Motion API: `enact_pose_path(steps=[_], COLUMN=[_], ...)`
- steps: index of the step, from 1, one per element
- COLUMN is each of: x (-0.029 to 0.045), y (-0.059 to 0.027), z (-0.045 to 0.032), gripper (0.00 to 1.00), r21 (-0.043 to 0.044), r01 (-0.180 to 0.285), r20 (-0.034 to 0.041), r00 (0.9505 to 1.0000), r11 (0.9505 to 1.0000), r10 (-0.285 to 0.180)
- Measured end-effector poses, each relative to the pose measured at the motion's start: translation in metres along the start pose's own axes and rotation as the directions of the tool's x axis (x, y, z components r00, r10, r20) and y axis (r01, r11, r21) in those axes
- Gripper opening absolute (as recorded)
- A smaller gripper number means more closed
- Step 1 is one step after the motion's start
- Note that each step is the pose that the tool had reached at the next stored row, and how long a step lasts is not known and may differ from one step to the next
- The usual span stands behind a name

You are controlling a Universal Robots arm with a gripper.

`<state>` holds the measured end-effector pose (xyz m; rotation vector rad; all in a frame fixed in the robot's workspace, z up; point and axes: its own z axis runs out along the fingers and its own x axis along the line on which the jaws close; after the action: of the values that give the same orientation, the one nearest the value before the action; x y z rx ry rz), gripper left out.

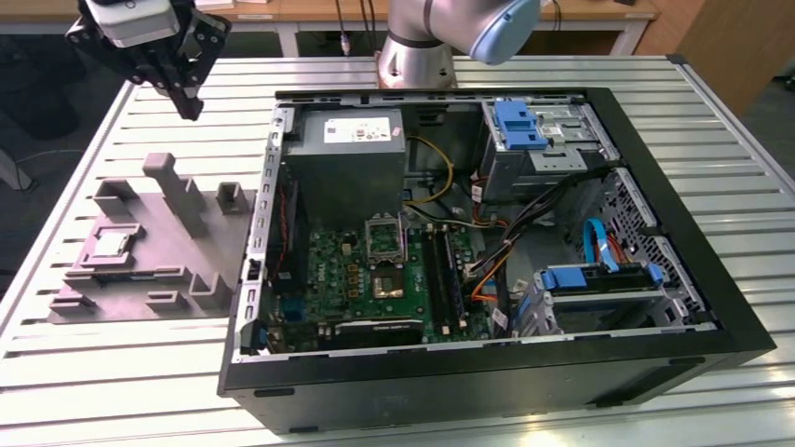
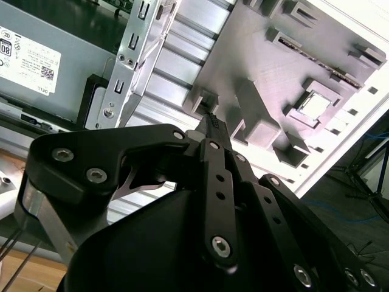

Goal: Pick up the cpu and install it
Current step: 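Reach for the cpu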

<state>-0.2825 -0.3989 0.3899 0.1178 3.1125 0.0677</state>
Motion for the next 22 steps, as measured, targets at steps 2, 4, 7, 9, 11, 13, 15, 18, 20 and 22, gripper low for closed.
enact_pose_path(steps=[2,4,7,9,11,13,15,18,20,22], x=[0.0002,0.0005,0.0013,0.0021,0.0030,0.0037,0.0046,0.0058,0.0067,0.0076], y=[0.0000,-0.0001,-0.0001,-0.0002,-0.0002,-0.0003,-0.0004,-0.0005,-0.0005,-0.0006], z=[0.0000,-0.0001,-0.0001,-0.0001,-0.0001,-0.0001,-0.0001,-0.0001,-0.0001,-0.0001], gripper=[0.11,0.11,0.11,0.11,0.11,0.11,0.11,0.11,0.11,0.11], r21=[0.0000,0.0001,0.0000,0.0001,0.0000,0.0001,0.0000,0.0000,0.0000,0.0000], r01=[0.000,0.000,0.000,0.000,0.000,0.000,0.000,0.000,0.000,0.000], r20=[-0.0001,0.0000,0.0000,-0.0001,0.0000,-0.0001,0.0000,-0.0001,0.0000,0.0000], r00=[1.0000,1.0000,1.0000,1.0000,1.0000,1.0000,1.0000,1.0000,1.0000,1.0000], r11=[1.0000,1.0000,1.0000,1.0000,1.0000,1.0000,1.0000,1.0000,1.0000,1.0000], r10=[0.000,0.000,0.000,0.000,0.000,0.000,0.000,0.000,0.000,0.000])
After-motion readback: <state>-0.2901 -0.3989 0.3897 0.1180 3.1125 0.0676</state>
